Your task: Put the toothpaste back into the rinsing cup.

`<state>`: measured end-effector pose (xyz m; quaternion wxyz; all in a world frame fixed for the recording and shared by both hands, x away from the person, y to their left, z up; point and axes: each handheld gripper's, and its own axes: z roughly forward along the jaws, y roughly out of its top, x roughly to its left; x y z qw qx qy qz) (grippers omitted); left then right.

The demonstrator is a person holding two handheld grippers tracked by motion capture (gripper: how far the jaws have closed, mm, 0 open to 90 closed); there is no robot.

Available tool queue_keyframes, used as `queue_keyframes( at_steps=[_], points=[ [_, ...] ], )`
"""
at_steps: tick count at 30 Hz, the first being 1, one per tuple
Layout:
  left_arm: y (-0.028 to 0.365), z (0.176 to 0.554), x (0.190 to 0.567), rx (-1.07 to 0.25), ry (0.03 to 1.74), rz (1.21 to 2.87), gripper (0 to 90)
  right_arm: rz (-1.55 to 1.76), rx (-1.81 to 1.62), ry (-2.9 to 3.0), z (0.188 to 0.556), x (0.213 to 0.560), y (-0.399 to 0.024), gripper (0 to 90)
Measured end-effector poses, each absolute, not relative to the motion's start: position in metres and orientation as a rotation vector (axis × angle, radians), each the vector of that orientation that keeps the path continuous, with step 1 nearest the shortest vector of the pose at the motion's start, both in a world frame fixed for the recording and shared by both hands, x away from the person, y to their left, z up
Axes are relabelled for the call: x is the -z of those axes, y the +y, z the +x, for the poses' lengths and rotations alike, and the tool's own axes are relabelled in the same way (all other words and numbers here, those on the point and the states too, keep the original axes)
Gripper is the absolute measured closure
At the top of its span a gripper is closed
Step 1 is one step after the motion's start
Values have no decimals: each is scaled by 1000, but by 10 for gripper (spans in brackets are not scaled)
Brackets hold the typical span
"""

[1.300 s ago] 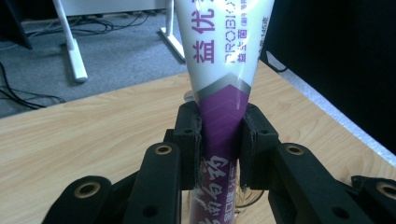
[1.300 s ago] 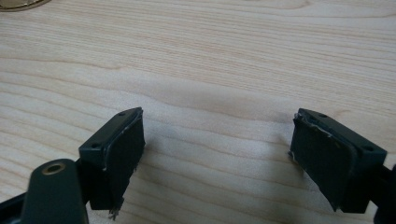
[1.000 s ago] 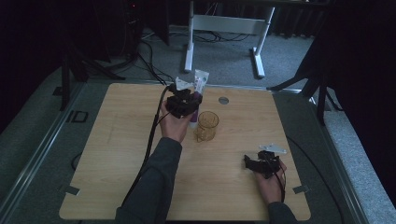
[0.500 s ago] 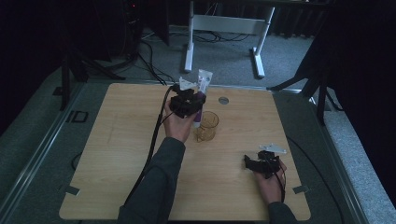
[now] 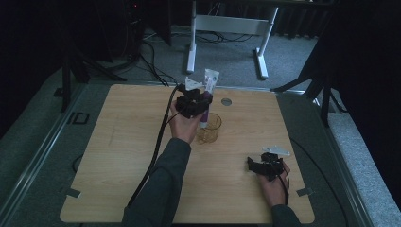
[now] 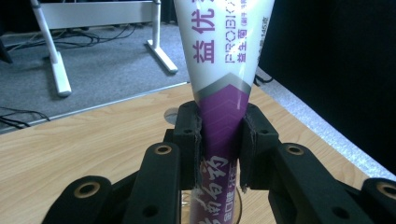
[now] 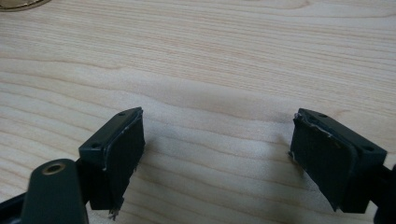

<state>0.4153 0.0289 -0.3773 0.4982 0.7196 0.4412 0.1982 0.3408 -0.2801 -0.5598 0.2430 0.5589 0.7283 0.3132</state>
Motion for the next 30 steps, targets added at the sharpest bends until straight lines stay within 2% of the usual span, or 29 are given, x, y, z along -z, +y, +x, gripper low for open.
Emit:
queue_keyframes(
  at_steps=[30],
  points=[
    [4, 422, 387, -473, 1043, 1734, 716, 1521, -859, 1997, 341, 560, -280, 175]
  ],
)
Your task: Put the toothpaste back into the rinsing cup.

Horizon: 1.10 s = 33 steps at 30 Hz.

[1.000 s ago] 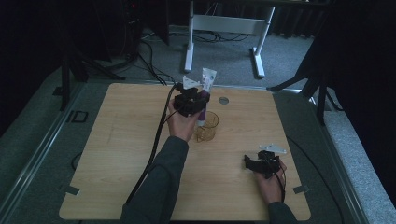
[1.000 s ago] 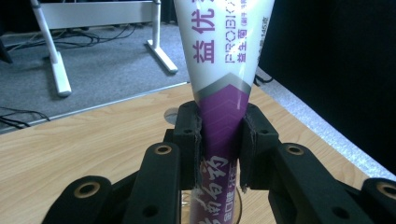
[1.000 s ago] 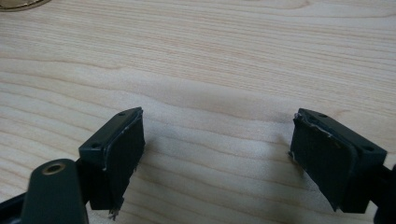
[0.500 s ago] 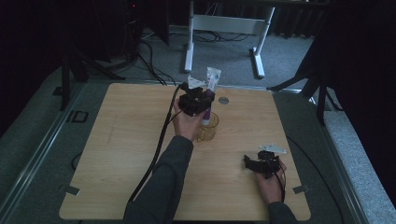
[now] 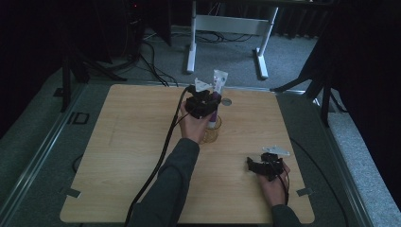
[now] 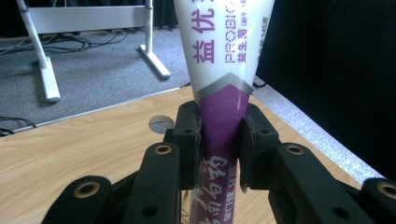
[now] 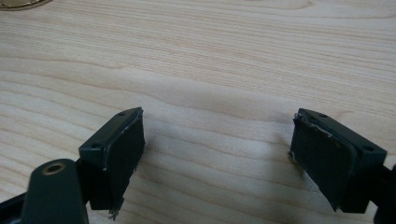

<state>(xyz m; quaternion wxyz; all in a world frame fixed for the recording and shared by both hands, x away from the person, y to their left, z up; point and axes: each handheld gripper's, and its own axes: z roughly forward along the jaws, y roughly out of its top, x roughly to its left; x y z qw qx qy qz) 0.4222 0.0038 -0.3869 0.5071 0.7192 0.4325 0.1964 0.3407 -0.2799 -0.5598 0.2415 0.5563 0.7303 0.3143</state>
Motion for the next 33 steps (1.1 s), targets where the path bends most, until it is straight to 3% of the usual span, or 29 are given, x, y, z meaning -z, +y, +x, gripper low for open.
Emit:
queue_keyframes(
  at_steps=[33],
  points=[
    [-4, 438, 412, -506, 1102, 1770, 707, 1516, -859, 2001, 341, 560, -280, 175]
  ],
)
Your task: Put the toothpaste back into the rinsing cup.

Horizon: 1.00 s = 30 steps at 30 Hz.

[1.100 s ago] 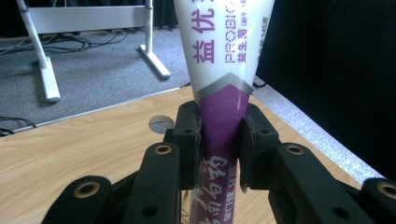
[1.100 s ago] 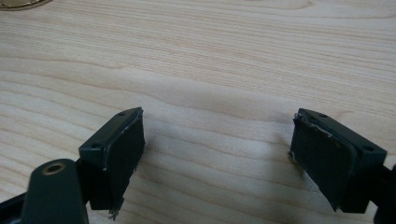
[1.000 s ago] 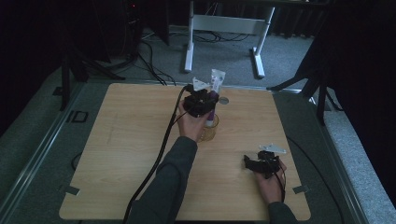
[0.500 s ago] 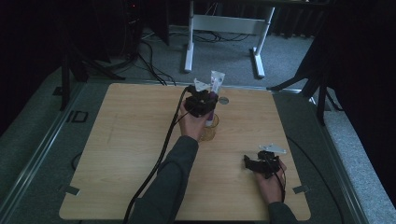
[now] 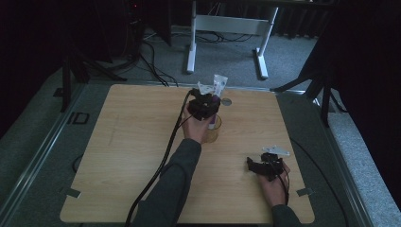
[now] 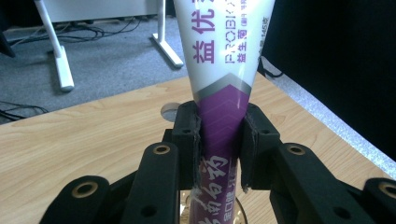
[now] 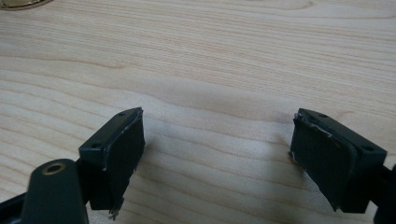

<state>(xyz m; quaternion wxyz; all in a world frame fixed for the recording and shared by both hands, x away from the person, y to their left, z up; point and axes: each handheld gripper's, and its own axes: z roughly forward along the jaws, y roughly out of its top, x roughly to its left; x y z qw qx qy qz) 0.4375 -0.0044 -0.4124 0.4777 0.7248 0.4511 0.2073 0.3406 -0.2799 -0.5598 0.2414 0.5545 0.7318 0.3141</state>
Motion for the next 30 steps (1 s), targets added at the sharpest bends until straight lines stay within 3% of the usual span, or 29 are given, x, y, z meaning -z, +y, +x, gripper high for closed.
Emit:
queue_keyframes(
  at_steps=[30],
  points=[
    [-8, 429, 456, -468, 1140, 1930, 695, 1517, -859, 2002, 341, 560, -280, 175]
  ],
)
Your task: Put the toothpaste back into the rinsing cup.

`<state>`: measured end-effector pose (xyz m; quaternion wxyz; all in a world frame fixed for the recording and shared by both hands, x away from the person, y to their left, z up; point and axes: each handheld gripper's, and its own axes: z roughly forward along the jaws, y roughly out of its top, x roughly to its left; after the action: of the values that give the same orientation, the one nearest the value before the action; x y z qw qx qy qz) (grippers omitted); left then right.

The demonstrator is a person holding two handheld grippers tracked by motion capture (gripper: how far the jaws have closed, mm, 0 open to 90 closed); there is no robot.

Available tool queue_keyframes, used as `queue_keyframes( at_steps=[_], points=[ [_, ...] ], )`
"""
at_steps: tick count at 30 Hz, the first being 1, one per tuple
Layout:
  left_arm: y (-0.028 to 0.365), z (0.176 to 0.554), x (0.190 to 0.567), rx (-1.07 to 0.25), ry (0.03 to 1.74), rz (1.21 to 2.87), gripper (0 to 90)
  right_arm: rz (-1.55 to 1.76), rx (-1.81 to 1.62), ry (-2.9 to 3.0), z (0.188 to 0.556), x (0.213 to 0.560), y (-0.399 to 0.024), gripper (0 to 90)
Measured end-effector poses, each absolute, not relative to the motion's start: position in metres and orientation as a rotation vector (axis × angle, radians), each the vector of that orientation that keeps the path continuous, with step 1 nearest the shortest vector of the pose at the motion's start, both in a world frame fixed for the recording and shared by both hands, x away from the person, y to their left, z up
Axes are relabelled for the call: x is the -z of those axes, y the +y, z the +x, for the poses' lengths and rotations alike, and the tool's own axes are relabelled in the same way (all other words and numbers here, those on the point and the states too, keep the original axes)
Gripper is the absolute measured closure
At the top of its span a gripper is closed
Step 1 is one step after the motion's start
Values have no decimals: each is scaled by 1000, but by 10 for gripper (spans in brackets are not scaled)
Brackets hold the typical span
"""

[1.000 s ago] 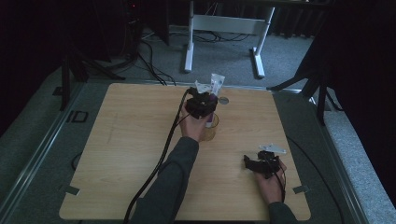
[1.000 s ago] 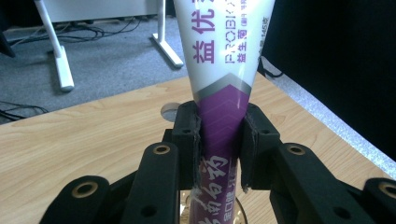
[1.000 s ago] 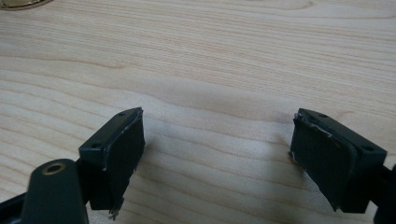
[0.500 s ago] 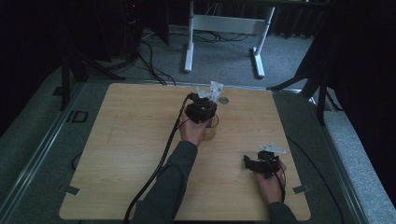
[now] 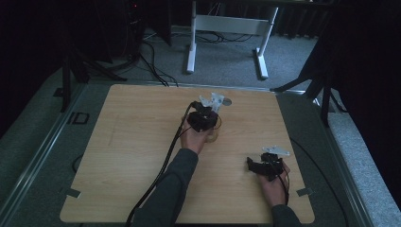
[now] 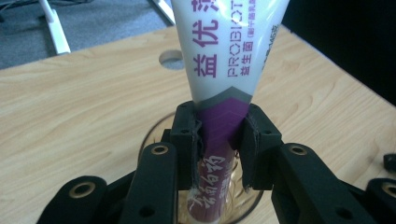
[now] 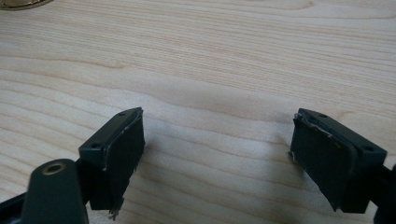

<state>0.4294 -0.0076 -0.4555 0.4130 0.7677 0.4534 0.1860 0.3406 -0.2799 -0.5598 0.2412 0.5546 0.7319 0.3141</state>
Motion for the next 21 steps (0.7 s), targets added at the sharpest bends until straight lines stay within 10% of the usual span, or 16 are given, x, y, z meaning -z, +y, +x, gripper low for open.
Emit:
queue_keyframes(
  at_steps=[21],
  points=[
    [4, 414, 475, -455, 1099, 1917, 549, 1517, -860, 2003, 341, 560, -280, 175]
  ],
)
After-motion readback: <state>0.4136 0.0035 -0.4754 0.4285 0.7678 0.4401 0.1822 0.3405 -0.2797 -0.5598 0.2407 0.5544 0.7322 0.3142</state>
